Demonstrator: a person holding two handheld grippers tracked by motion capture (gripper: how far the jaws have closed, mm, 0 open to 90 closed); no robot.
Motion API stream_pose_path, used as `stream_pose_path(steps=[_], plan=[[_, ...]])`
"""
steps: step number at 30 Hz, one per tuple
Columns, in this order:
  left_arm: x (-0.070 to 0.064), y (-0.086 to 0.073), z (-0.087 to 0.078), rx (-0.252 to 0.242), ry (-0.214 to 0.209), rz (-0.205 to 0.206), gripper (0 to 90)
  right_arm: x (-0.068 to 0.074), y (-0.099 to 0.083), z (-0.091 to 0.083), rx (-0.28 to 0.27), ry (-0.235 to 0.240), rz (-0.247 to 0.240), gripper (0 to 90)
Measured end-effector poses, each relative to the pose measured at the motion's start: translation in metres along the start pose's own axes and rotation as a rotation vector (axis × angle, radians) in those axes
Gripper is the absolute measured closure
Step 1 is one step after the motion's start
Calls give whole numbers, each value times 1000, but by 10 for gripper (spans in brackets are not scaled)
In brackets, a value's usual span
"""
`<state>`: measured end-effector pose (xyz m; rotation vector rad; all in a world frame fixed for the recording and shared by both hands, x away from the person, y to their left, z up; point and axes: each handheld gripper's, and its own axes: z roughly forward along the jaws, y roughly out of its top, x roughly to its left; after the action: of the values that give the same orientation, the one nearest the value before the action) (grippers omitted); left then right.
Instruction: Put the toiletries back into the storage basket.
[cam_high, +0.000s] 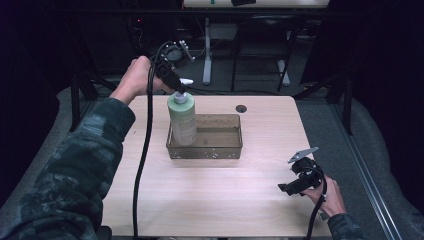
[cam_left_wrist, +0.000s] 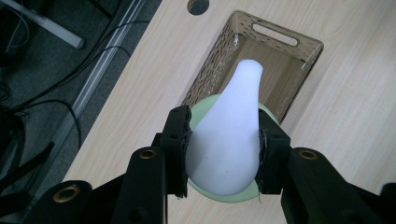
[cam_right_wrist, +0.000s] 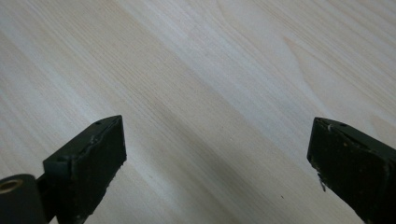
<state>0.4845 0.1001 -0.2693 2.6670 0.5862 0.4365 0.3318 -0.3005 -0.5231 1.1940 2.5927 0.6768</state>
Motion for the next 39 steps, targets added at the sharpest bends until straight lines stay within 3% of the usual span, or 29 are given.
stream_pose_path(steps=[21, 39], plan=[[2, -15, 13, -15, -1, -24, 631, 1, 0, 0, 3, -8, -6, 44], [1, -24, 32, 2, -17, -34, 631, 1, 1, -1, 0, -13, -15, 46]])
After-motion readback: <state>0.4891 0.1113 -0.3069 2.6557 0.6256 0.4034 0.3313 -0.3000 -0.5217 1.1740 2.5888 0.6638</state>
